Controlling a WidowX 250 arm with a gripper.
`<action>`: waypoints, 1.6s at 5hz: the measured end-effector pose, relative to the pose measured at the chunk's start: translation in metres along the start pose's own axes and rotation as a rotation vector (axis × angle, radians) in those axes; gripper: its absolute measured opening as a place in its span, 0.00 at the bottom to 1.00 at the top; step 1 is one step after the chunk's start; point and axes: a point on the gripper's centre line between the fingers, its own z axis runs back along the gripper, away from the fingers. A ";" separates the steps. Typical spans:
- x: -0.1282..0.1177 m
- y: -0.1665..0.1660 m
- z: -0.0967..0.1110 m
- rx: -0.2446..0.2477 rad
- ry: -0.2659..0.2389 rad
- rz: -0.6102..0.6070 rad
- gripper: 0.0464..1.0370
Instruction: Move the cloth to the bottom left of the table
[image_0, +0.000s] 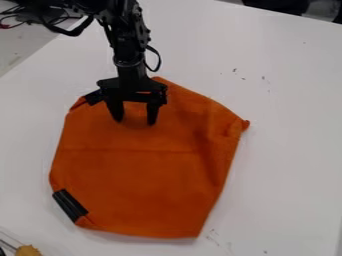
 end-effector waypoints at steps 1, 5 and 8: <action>0.018 0.015 -0.001 -0.012 -0.010 -0.038 0.96; 0.072 0.075 -0.007 -0.015 -0.005 -0.211 0.96; 0.063 0.091 -0.005 -0.013 0.011 -0.228 0.96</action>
